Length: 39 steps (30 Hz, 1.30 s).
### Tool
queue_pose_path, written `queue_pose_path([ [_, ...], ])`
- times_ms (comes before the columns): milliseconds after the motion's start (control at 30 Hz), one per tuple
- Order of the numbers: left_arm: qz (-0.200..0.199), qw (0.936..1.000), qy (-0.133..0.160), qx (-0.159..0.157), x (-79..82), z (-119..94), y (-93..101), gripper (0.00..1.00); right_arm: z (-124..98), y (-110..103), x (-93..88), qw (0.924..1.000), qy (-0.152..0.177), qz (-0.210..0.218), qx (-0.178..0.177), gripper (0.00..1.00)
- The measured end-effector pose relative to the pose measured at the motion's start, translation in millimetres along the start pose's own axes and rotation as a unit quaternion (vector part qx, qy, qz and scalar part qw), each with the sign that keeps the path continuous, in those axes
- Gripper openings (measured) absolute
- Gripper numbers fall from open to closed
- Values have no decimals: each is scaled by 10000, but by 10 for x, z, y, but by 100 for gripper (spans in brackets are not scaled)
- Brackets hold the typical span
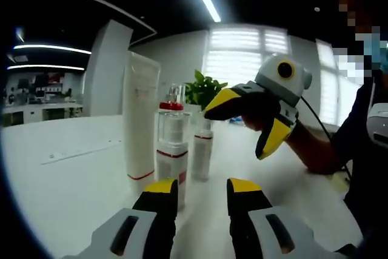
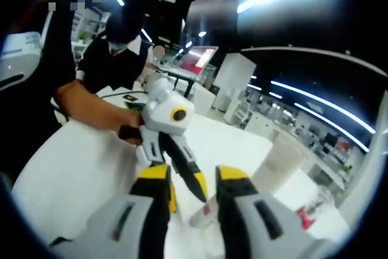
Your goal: Arrange the skincare products in the storage area until every visible bottle or jar stands upright without overlapping.
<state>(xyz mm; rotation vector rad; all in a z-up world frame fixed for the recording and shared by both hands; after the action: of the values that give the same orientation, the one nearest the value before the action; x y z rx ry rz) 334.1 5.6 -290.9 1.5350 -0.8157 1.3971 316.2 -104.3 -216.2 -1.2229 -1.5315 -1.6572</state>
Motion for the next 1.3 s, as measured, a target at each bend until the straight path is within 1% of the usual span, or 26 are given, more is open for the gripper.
queue_pose_path([
  [100,36,10000,45,-10,34,-29,-1,31,1,1,0,10000,2,-2,-7,28],
  [167,-11,9999,114,22,53,-56,-26,31,4,1,-1,10000,7,5,-3,28],
  [267,-30,9999,117,95,53,-87,-61,31,8,-6,-4,10000,-4,1,16,28],
  [433,1,9998,192,99,105,-99,-45,32,4,-10,7,10000,21,12,44,29],
  [500,27,9997,204,123,122,-104,-34,34,13,-40,17,9998,69,79,145,33],
  [533,35,9997,208,138,126,-112,-29,36,23,-85,20,9993,106,218,285,36],
  [633,17,9995,243,212,136,-177,32,39,48,-144,36,9978,213,398,481,43],
  [733,44,9990,336,294,163,-277,118,44,70,-194,65,9958,350,558,632,49],
  [833,69,9980,487,406,217,-394,204,52,84,-235,93,9941,434,654,753,53],
  [933,83,9972,576,469,263,-520,267,52,96,-263,109,9928,477,728,820,57],
  [1033,112,9967,553,584,263,-633,305,53,102,-282,144,9916,546,791,860,62],
  [1167,171,9962,460,720,246,-794,371,53,116,-321,203,9883,719,959,944,73],
  [1200,174,9961,446,745,248,-840,398,56,123,-338,217,9869,775,1032,968,77],
  [1267,182,9953,445,841,259,-941,460,64,138,-367,242,9839,890,1188,992,84],
  [1300,191,9949,426,889,261,-1001,493,67,144,-381,251,9827,929,1238,1015,86],
])
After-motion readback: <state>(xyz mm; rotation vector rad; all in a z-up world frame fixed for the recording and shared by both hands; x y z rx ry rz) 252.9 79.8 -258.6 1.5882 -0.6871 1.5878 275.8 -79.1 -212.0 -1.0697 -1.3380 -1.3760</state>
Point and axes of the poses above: the point that each gripper's makers call its tool centre point, and the gripper's own axes: z roughly forward along the fingers, y roughly to its right, x roughly out of its top, the point moved 7 cm from there along -z, roughly backward along the fingers, and after that the axes turned 11 degrees about y, right-handed, at the moved point
